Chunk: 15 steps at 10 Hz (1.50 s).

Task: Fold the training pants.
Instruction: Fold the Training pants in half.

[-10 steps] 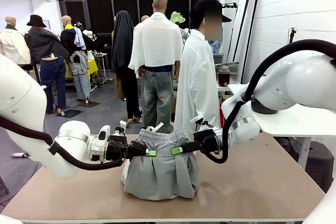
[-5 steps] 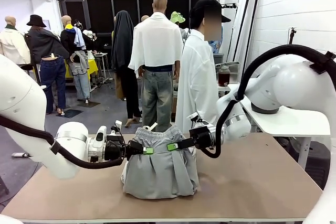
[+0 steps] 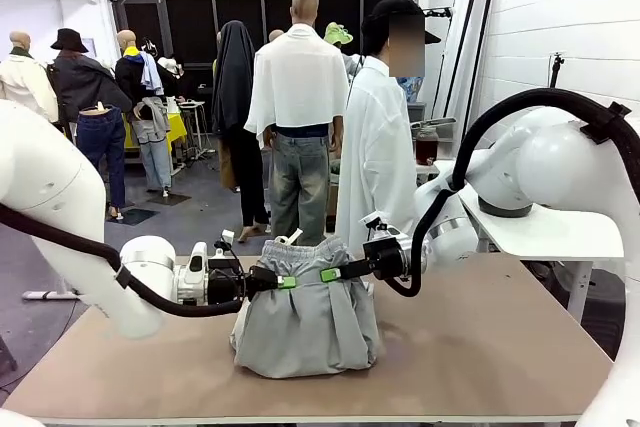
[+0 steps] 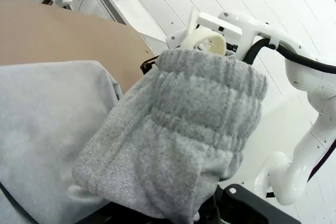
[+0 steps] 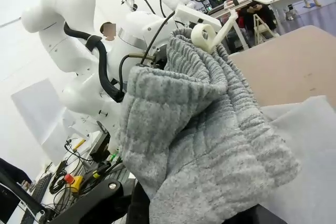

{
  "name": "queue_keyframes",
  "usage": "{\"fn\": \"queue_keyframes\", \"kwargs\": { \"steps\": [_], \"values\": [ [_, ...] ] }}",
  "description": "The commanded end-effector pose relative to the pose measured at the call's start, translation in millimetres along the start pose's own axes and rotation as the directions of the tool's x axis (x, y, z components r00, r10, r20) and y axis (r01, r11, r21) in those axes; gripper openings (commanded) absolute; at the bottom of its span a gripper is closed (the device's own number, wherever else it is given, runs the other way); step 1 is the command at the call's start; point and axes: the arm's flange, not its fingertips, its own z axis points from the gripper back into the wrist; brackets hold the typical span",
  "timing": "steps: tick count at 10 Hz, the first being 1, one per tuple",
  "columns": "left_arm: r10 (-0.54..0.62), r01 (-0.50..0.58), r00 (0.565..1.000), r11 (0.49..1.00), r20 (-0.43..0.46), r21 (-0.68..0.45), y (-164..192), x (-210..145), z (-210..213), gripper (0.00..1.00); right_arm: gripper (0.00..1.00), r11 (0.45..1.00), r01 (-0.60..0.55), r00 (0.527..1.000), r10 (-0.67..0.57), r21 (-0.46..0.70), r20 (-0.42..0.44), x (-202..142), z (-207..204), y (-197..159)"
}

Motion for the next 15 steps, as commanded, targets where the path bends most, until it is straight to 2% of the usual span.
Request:
{"fn": "queue_keyframes", "kwargs": {
  "steps": [1, 5, 6, 7, 14, 15],
  "values": [
    [-0.037, 0.037, 0.999, 0.998, 0.005, 0.049, 16.1, 7.4, -17.8, 0.00, 0.00, 0.999, 0.037, 0.998, -0.037, -0.012, 0.054, 9.0, 7.7, -8.9],
    [-0.071, 0.071, 0.997, 0.994, 0.000, 0.079, 23.8, 23.0, -33.7, 0.00, 0.00, 0.996, 0.081, 0.994, -0.078, -0.047, 0.073, 8.1, 13.2, -20.6],
    [-0.064, 0.061, 0.998, 0.995, 0.026, 0.078, 21.5, 21.1, -28.6, 0.00, 0.00, 0.999, 0.039, 0.999, -0.038, -0.026, 0.026, -0.7, 15.3, -11.6],
    [-0.043, 0.045, 0.999, 0.997, -0.024, 0.064, 21.1, 23.9, -28.3, 0.00, 0.00, 0.999, 0.039, 0.999, -0.038, -0.026, 0.026, -0.7, 15.3, -11.6],
    [-0.041, 0.042, 0.999, 0.997, -0.022, 0.066, 21.7, 23.5, -28.0, 0.00, 0.00, 0.998, 0.051, 0.998, -0.050, -0.031, 0.031, -1.4, 16.5, -14.2],
    [-0.062, 0.066, 0.997, 0.994, -0.048, 0.089, 28.6, 32.2, -32.2, 0.00, 0.00, 0.998, 0.057, 0.998, -0.056, -0.032, 0.022, 2.3, 17.2, -23.7]
  ]
}}
